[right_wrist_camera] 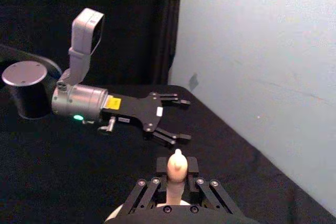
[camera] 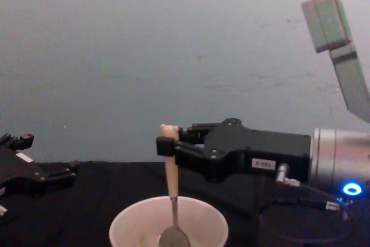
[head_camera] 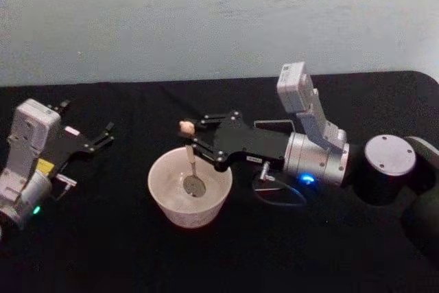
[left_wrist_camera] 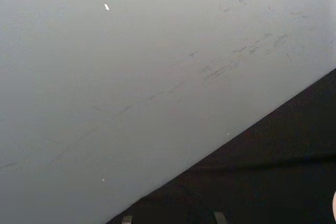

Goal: Pick up the stirring spoon with one hand, stir inside the cup, then place it back in its original position.

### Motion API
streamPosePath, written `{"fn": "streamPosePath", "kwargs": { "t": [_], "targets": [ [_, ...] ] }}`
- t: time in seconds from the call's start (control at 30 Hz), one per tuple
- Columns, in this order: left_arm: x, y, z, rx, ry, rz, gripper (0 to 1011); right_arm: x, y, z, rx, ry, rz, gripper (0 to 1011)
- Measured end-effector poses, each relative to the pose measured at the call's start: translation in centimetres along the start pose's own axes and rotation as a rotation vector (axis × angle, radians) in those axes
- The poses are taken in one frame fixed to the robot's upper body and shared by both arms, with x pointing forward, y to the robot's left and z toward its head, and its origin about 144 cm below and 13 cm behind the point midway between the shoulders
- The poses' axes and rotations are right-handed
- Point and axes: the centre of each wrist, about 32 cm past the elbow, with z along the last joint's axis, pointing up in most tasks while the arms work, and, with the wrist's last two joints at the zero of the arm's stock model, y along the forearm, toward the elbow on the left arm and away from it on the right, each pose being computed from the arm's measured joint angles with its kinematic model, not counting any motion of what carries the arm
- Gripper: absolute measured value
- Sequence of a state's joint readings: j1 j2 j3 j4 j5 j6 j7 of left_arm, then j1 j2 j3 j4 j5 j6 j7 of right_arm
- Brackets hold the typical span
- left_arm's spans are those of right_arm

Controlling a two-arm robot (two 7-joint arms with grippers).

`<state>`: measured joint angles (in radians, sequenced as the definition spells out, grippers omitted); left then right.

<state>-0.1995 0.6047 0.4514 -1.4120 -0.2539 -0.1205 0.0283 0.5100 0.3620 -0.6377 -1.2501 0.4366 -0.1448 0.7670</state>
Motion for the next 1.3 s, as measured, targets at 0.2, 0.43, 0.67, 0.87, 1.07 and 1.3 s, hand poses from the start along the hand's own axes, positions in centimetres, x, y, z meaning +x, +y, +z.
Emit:
{"fn": "streamPosePath", "kwargs": {
  "t": [0.2,0.43,0.67,0.87,1.07,1.3],
  "targets": [
    [0.0,0.0,0.0,0.000,0.000,0.000,1001,-0.2,0.7,0.0,-0.012,-0.007,0.028,213],
    [0.0,0.0,0.0,0.000,0.000,0.000,1001,-0.5,1.8,0.2,-0.019,-0.012,0.058,213],
    [0.0,0.0,0.0,0.000,0.000,0.000,1001,-0.4,2.8,0.5,-0.017,-0.024,0.061,213],
    [0.0,0.0,0.0,0.000,0.000,0.000,1001,0.1,3.5,0.8,-0.021,-0.043,0.037,213],
    [0.0,0.0,0.0,0.000,0.000,0.000,1001,1.0,3.8,0.9,-0.025,-0.050,-0.002,213],
    [0.0,0.0,0.0,0.000,0.000,0.000,1001,1.7,3.4,1.1,-0.025,-0.051,-0.033,213]
  ]
}}
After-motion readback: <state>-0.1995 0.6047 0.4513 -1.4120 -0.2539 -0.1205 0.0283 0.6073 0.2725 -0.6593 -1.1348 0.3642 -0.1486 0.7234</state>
